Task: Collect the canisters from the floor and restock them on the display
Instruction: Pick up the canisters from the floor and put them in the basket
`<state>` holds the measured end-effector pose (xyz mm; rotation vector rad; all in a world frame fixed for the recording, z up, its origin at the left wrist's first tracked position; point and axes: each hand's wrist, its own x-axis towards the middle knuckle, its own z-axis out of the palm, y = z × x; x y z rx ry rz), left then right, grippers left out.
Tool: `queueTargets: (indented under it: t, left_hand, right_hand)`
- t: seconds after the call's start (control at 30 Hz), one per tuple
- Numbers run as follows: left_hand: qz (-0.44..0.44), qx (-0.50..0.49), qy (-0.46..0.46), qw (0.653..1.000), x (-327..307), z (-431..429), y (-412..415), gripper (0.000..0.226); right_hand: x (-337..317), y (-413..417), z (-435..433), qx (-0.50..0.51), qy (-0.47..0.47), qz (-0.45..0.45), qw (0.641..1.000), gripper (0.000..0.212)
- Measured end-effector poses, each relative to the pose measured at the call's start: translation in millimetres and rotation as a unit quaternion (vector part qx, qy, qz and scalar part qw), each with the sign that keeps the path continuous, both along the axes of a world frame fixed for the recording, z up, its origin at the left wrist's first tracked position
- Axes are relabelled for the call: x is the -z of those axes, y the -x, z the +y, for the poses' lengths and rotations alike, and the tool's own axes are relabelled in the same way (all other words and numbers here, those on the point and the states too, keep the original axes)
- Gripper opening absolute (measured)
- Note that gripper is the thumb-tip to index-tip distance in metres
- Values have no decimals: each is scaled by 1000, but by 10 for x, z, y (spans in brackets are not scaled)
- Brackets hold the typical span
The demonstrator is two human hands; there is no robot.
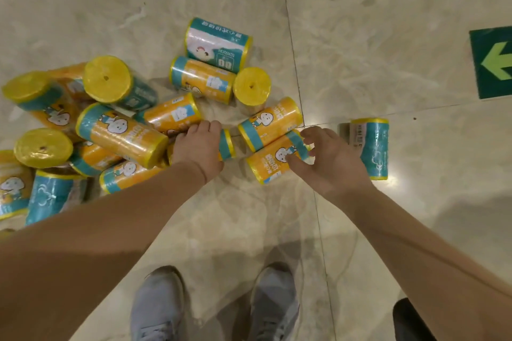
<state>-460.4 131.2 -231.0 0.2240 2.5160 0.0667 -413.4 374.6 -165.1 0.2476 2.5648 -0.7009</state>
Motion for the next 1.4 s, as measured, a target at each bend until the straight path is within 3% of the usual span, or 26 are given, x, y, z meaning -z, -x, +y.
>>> queueTargets:
  t: [0.1,0.2,0.3,0.4,0.53,0.63,0.73,0.87,0.97,1.4]
  left_hand:
    - [1,-99,-120,988,-102,-125,23,75]
    - [20,-209,-242,947,-373,-232,-47,75]
    - [24,-271,-298,915,-699,-314,-113,79]
    - [44,-282,-313,906,-926,-420,-139,80]
    - [30,-279,-335,899,-1144,-538,-77,78]
    - [38,-284,-346,893,-1420,-600,-38,78]
    - [49,-292,-364,883,-1851,-635,-1,78]
    - [64,-290,-383,875,-2596,-663,33,76]
    - [73,-276,-401,871,-3295,-677,77,77]
    - [153,-178,-490,840,-7594,-953,74,77]
  right_hand:
    - [19,21,41,43,-38,-66,996,60]
    - [107,91,7,143,-28,-153,977,75]
    - [346,154,-128,300,48,-236,923,85]
    - [638,185,-228,408,149,-242,868,91]
    - [672,153,-236,474,222,-221,823,73]
    - [336,142,-228,451,221,-188,844,50]
    - [-236,179,-202,396,209,-117,886,41]
    - [-1295,280,-186,294,223,-61,927,72]
    - [-2235,362,-241,215,241,1,946,77]
    - [-6787,467,-595,28,265,194,944,81]
